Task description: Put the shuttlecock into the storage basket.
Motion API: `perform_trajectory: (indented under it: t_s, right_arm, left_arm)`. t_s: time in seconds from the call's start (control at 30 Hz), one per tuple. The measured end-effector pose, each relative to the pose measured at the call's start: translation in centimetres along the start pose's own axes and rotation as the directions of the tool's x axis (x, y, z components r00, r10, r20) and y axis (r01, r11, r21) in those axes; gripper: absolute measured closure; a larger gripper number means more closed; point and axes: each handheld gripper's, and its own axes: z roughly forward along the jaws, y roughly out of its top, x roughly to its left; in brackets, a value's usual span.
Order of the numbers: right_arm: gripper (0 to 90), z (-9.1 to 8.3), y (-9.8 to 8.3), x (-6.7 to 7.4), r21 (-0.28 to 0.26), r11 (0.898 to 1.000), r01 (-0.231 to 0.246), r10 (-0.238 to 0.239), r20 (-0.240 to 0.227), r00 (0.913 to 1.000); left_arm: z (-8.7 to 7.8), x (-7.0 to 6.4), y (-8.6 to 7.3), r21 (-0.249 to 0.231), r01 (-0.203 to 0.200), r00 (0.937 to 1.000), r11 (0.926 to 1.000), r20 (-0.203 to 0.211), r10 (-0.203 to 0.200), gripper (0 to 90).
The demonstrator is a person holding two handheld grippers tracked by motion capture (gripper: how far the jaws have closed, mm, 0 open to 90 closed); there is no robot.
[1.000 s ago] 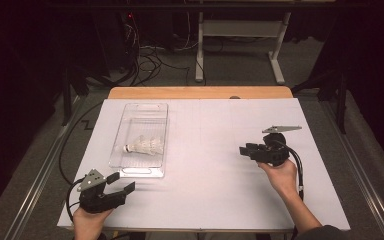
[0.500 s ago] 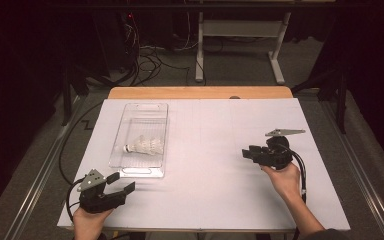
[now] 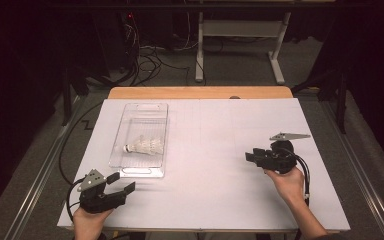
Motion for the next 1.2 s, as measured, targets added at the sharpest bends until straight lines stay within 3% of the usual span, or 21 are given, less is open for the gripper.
perform_trajectory:
  t_s: [1.2]
  right_arm:
    - [53.9, -2.2, -2.7, -0.8, -0.044, 0.999, -0.017, 0.019, 0.045, 0.9988]
  left_arm:
    - [0.0, 0.0, 0.0, -0.007, 0.006, 1.0, 1.0, 0.004, -0.006, 29.7]
